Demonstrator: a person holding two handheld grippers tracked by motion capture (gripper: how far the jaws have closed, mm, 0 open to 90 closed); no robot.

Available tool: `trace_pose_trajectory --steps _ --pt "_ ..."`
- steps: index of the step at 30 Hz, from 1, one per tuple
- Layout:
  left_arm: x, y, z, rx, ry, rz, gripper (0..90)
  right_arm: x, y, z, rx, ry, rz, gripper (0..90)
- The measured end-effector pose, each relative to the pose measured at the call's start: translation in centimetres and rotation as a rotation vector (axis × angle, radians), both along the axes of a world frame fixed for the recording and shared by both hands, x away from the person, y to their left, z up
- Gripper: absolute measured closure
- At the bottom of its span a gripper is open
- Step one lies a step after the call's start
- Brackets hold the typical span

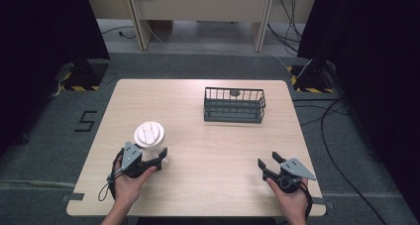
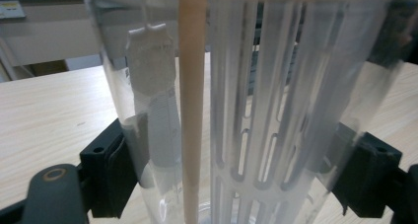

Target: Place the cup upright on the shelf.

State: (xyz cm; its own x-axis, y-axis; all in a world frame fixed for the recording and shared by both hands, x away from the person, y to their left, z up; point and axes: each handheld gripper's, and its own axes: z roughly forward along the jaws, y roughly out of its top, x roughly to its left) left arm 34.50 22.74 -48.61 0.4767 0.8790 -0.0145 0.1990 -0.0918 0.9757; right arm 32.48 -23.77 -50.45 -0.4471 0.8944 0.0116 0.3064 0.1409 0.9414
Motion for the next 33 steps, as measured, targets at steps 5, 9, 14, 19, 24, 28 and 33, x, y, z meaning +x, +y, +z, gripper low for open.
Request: trace_pose_trajectory --steps 5,9,14,19,24,28,33 --pt "0.3 -0.8 0.6 0.002 -0.004 -0.025 17.1 0.0 0.0 0.0 -0.001 0.0 -0.001 37.6" --pt "0.7 -1.5 1.2 -0.004 -0.011 -0.043 17.1 0.1 -0.1 -0.1 0.0 0.0 -0.003 37.6" --pt "1.3 -2.2 2.2 -0.009 -0.023 -0.06 17.1 0.1 -0.2 -0.1 0.002 0.002 -0.005 37.7" --pt "1.9 -2.8 3.0 -0.01 -0.034 -0.074 17.1 0.1 -0.1 -0.2 0.003 0.004 -0.005 37.8" --pt "2.5 -3.5 3.7 -0.009 -0.046 -0.088 17.1 0.2 -0.1 -0.3 0.001 0.005 -0.003 37.9" --pt "3.1 -4.1 4.1 -0.005 -0.051 -0.097 17.1 0.2 0.0 -0.4 0.003 0.01 -0.004 38.0" --pt "3.7 -5.0 4.6 -0.005 -0.062 -0.11 17.1 0.3 -0.1 -0.5 0.002 0.014 -0.007 38.0"
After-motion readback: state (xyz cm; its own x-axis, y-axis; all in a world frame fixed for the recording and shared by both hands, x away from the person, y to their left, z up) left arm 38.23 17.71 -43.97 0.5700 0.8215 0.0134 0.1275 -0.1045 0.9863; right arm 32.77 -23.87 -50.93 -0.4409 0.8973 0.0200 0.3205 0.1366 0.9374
